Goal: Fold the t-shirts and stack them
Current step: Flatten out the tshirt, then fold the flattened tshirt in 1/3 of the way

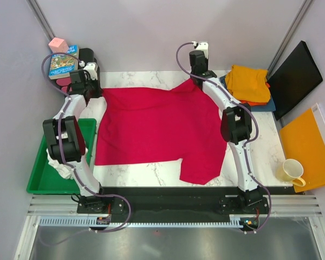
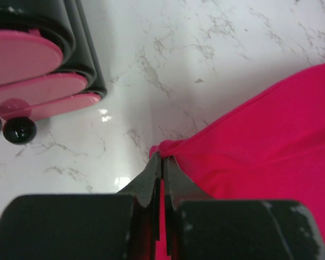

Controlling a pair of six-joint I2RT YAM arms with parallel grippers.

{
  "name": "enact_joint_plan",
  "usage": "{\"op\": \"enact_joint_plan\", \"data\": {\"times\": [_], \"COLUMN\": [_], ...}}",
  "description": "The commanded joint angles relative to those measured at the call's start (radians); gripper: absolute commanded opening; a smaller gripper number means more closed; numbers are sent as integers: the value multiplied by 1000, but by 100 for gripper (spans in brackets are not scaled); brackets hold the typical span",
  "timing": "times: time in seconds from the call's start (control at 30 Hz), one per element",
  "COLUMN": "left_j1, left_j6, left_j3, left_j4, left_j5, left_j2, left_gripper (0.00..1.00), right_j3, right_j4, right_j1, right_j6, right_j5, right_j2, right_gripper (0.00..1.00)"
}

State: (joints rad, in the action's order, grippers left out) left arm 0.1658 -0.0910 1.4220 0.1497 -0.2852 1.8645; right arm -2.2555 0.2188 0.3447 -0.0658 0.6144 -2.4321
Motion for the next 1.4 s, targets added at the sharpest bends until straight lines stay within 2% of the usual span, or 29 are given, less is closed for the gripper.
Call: {"op": "enact_joint_plan", "data": {"times": [0.0, 0.3, 0.7, 0.9, 1.03, 1.13, 1.37], "left_j1": [-9, -35, -77, -80, -78, -78, -77], "left_j6": [-13, -9, -44, -36, -49, -82, -136], "left_j3": [132, 343, 672, 632, 575, 516, 477], "left_j4": [-99, -87, 70, 71, 64, 56, 57], "left_j5": [101, 169, 221, 228, 225, 224, 264], "left_j2": [80, 243, 447, 415, 365, 328, 311], "left_gripper": [2, 2, 2, 2, 2, 2, 2], "right_j3": [-75, -105, -148, -99, 63, 126, 220], "right_j4": [-48, -78, -113, -98, -160, -180, -211], "right_j1": [-1, -1, -16, -16, -10, -7, -6], "right_j6": [-42, -43, -97, -94, -92, -95, -104], "right_j5": [-8, 2, 5, 11, 22, 30, 45], "right_j2": [-19, -44, -94, -41, 66, 155, 252], "right_gripper": [0, 0, 0, 0, 0, 0, 0]}}
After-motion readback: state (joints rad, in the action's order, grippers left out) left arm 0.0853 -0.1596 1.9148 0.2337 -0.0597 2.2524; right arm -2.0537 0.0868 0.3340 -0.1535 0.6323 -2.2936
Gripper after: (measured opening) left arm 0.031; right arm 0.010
